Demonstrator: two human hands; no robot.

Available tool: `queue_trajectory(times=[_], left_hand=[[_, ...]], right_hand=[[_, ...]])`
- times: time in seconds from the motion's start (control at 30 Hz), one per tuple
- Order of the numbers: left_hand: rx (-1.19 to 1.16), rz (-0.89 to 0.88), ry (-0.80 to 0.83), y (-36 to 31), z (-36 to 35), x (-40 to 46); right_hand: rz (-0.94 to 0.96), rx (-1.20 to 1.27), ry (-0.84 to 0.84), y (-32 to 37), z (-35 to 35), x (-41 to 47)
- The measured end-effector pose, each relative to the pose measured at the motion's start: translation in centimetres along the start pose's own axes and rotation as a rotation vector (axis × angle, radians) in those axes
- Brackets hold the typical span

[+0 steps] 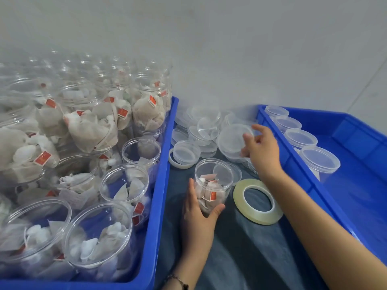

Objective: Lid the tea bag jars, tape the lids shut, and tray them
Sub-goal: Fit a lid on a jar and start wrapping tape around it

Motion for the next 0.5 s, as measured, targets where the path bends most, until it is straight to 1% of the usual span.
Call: queue_trajectory(times=[0.03, 0.07, 0.1, 0.13, 0.17, 0.2, 0.23, 0.3, 0.37, 0.43, 0.47, 0.5], left_hand=[[0.003, 0.002, 0.001, 0.1, -0.1, 0.0], [0.008, 0.001, -0.001, 0.1, -0.1, 0.0], [0.013, -0.002, -0.004, 0.1, -0.1, 0.0], [0.021, -0.005, -0.006, 0.1, 0.0, 0.0], [0.029, -0.008, -0.008, 0.0, 0.0, 0.0], [0.033, -0.012, -0.009, -0.1, 0.0, -0.1], [0.032, -0.016, -0.009, -0.2, 0.0, -0.1], [0.025, -0.012, -0.005, -0.3, 0.0, -0.1], [0.031, -0.004, 0.001, -0.4, 0.0, -0.1], [0.037, -0.008, -0.002, -0.4, 0.0, -0.1], [0.033, -0.007, -0.006, -0.4, 0.1, -0.2], [0.024, 0.000, -0.005, -0.4, 0.1, -0.2]], right_hand=[[-0.121, 0.238, 0.092, 0.6, 0.0, -0.1], [-0.207, 0.383, 0.214, 1.1, -0.4, -0.4], [-0.230, 0.379, 0.335, 1.5, -0.9, -0.9], [-0.196, 0.250, 0.422, 1.7, -1.5, -1.6], [-0.126, 0.078, 0.449, 1.6, -1.9, -2.2], [-0.050, -0.062, 0.420, 1.4, -2.2, -2.6], [0.008, -0.147, 0.380, 1.2, -2.4, -2.8], [0.109, -0.214, 0.356, 1.3, -2.8, -3.6], [0.265, -0.232, 0.364, 2.0, -3.0, -4.4], [0.478, -0.229, 0.450, 3.2, -3.4, -5.6], [0.568, -0.261, 0.534, 3.5, -3.6, -6.3], [0.645, -0.352, 0.614, 3.6, -3.8, -6.7]])
Point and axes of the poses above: each hand's wrist, its own x-axis towards the middle knuckle, its own z-axis out of the back of the hand, y = z × x, the point moved 4 cm from there along x, towards the middle knuckle, and after that the axes turned 15 degrees about -x, right-handed, at the moved point
